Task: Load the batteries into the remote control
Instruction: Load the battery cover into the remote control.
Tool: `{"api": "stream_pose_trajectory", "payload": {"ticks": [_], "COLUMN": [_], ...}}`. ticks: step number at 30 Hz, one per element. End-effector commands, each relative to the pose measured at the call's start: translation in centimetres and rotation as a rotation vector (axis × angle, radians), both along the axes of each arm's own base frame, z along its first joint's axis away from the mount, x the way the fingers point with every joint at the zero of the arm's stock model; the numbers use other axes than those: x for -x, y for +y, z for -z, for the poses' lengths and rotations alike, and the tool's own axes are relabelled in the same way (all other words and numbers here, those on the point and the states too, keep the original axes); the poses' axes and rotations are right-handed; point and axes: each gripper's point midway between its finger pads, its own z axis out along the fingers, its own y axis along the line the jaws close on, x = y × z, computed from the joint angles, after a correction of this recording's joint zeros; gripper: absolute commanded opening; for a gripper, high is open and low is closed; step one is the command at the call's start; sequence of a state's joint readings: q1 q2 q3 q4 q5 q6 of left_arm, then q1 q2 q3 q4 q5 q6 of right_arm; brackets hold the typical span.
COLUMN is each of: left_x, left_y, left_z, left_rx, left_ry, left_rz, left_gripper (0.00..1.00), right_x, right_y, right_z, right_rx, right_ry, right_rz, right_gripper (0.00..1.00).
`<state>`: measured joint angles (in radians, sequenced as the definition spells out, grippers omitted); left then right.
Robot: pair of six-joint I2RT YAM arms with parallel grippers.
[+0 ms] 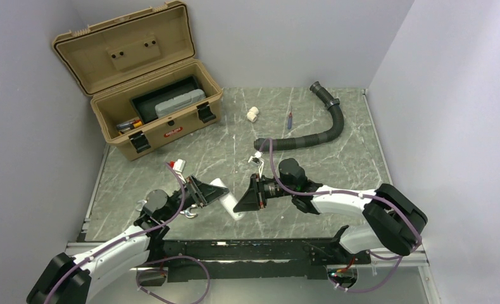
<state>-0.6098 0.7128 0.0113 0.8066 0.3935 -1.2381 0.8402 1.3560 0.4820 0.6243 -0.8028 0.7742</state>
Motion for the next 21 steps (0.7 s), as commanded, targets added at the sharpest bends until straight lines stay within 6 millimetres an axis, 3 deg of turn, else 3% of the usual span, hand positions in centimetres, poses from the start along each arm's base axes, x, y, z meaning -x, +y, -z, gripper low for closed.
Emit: {"api": "stream_pose_trajectory", "payload": {"ticks": [1, 7, 13, 21], "left_x": [0.1, 0.1, 0.3, 1.0], "left_y": [-0.1, 0.0, 0.0, -0.2], "left_z": [-4.0, -4.1, -4.2, -5.2], "left_rx": [0.085, 0.089, 0.094, 0.134], "left_ry": [-0.099, -0.105, -0.121, -0.167], "left_rz": [0.006, 0.005, 0.014, 0.052], "left_gripper": [0.00, 0.00, 0.00, 0.00], "right_x": [-0.5, -0.4, -0.2, 0.0], "right_y": [0.8, 1.0, 1.0, 0.9], "right_z": [-1.3, -1.5, -1.5, -2.1], "right_rx": [-0.045, -0.049, -0.041, -0.055], "right_ry": [-0.053, -0.053, -0.063, -0.100], "right_rz": [-0.003, -0.016, -0.030, -0.042], "right_gripper": [0.14, 0.05, 0.04, 0.18]}}
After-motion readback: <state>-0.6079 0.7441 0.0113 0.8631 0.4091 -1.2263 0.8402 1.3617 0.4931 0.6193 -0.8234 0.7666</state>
